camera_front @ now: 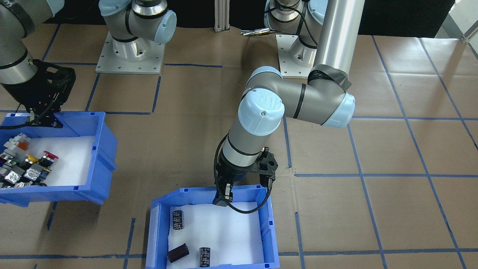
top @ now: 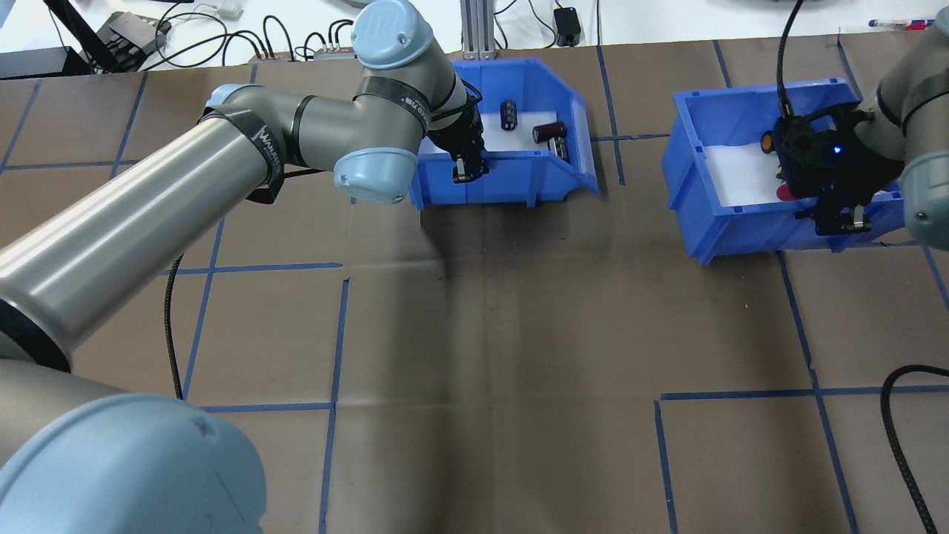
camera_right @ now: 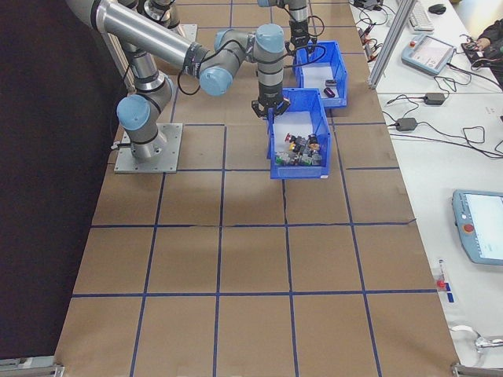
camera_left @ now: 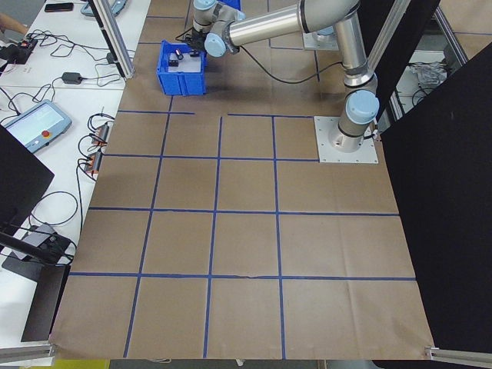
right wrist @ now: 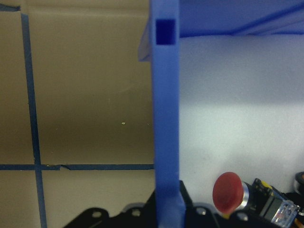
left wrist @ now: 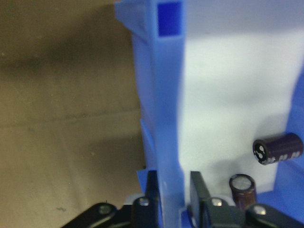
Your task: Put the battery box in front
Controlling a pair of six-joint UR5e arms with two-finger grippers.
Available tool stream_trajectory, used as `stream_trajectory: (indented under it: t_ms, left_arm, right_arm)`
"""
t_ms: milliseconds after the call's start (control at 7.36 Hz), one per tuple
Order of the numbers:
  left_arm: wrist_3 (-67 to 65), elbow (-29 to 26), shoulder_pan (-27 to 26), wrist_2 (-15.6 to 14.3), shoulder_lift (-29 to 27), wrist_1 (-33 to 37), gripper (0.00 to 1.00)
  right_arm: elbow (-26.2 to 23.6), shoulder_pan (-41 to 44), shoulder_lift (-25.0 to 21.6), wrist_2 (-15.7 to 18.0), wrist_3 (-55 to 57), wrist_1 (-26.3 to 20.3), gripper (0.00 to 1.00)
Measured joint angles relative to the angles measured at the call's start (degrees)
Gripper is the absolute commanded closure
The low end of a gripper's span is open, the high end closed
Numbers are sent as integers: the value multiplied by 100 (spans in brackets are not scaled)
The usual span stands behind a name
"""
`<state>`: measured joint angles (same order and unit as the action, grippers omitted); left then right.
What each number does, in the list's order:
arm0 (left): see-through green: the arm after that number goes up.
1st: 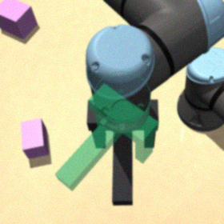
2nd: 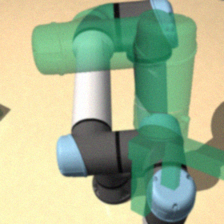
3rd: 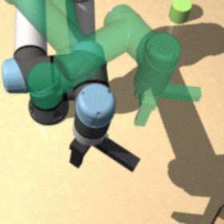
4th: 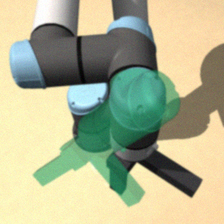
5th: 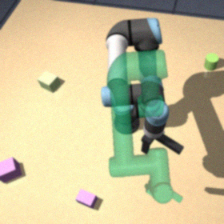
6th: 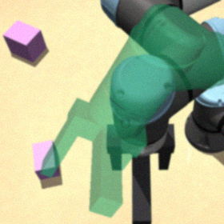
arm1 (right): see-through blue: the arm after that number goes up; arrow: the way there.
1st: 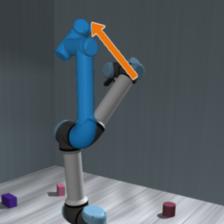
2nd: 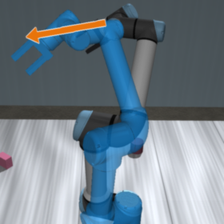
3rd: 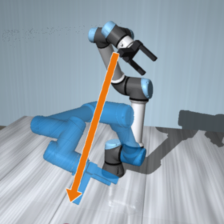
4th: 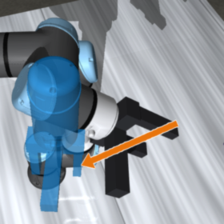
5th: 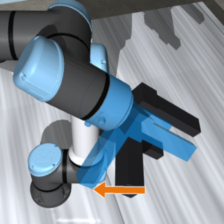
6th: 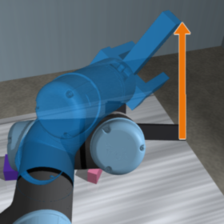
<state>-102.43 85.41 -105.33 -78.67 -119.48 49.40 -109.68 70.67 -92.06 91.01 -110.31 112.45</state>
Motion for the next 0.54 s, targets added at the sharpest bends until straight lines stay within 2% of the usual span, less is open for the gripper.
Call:
stream_trajectory:
  t_ms: [272,544]
  left_arm:
    - [280,-17,180,-11,355,270,0]
    - [1489,11,588,-22,1020,1352,1]
  right_arm:
    - [-77,9,-151,-10,44,-168,100]
    - [-587,43,-535,-23,55,-246,100]
